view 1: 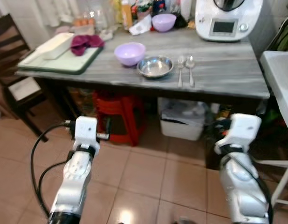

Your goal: Setting the table

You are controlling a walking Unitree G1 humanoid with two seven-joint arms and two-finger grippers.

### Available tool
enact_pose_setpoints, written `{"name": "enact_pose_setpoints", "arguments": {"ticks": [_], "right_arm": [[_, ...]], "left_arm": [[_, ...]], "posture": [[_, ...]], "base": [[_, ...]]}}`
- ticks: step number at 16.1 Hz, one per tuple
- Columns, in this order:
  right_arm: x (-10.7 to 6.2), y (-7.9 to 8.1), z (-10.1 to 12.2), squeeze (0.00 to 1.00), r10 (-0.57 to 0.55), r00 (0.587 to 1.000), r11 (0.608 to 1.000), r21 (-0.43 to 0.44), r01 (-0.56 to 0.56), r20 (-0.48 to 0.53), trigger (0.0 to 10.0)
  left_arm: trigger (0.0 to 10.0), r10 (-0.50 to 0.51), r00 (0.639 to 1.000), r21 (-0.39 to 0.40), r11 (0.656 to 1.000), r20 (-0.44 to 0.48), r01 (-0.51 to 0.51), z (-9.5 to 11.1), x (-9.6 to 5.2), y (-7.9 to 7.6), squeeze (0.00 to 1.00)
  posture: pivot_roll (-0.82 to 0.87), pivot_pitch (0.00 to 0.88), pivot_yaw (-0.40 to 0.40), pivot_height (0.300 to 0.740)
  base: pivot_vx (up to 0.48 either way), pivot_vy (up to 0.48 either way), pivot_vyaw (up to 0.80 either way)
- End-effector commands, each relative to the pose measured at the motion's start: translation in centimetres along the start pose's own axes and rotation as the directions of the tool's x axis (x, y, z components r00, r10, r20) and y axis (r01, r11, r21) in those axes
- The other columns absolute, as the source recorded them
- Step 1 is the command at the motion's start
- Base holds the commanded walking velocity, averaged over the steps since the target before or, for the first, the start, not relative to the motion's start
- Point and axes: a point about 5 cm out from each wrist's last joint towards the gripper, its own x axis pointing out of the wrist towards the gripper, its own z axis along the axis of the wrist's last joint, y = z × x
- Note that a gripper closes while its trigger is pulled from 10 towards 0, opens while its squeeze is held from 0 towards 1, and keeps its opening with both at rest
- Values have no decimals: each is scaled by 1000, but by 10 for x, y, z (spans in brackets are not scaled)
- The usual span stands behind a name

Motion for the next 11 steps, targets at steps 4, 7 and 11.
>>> {"name": "enact_pose_setpoints", "arguments": {"ticks": [4,7,11], "right_arm": [[10,11,-5,0,103,994,995,15,-103,-33,10000],[20,16,-11,0,148,988,989,3,-148,-54,10000],[16,23,-10,0,263,964,963,-45,-264,-39,10000]], "left_arm": [[10000,-155,987,71,986,31,153,0,-7,3,0],[10000,-143,989,84,986,21,141,0,-4,8,0],[10000,-204,978,55,977,-37,205,-15,-32,-8,0]], "posture": [[-93,121,49,740],[-58,118,58,740],[-78,106,79,740]], "base": [[0,0,0],[0,0,0],[0,0,0]]}}
